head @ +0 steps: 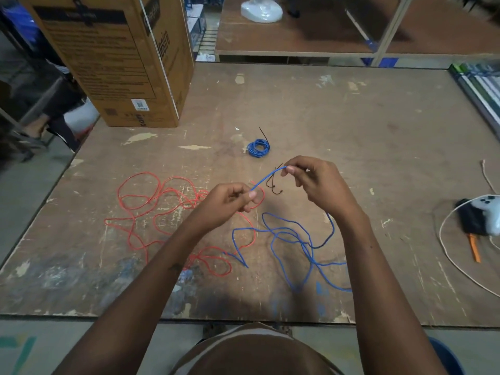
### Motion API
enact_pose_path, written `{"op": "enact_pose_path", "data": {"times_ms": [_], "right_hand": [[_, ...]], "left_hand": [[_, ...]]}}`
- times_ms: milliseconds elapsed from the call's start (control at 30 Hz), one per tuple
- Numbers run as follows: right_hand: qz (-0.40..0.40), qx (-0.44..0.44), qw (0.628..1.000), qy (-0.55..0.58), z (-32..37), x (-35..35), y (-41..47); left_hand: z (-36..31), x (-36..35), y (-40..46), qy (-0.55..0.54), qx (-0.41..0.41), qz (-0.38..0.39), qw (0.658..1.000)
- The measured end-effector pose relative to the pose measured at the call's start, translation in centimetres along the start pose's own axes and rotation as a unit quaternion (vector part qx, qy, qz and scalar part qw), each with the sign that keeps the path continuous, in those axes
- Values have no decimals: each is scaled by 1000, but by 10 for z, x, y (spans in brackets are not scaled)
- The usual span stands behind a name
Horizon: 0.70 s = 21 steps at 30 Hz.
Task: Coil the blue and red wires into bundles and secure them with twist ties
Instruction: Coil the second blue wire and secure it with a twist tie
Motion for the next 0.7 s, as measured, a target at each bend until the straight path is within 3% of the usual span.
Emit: {"op": "enact_pose_path", "data": {"times_ms": [100,167,233,300,400,467,533,567,633,700], "right_hand": [[37,-29,998,35,-1,1,-1],[57,-53,988,133,-2,-2,1],[70,-68,968,230,-2,-8,6],[76,-64,964,248,0,-22,12],[40,-41,992,108,1,-45,25],[-26,-47,998,25,-4,-54,32],[-106,-87,988,66,-9,-57,33],[-140,-113,977,111,-14,-58,33],[-190,-171,949,186,-24,-57,34],[-209,-200,937,194,-32,-52,34]], "left_hand": [[12,0,-9,53,-28,-19,998],[27,6,-10,125,-51,-50,990],[40,13,-11,107,-50,-121,986],[42,11,-13,-4,-42,-209,977],[36,-10,-10,-237,18,-266,934],[35,-23,-4,-451,100,-251,851],[34,-33,4,-601,159,-226,750],[34,-37,6,-633,173,-223,721],[33,-48,2,-644,182,-222,709],[32,-61,-7,-610,180,-222,739]]}}
Point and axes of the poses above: each hand's wrist, its own y-axis towards the middle knuckle, its own x-axis out of the back of the hand, z = x × y, the point moved 5 cm from there along y, towards the middle knuckle, and after that the axes turned 6 degrees about -y, right-handed, at the moved point
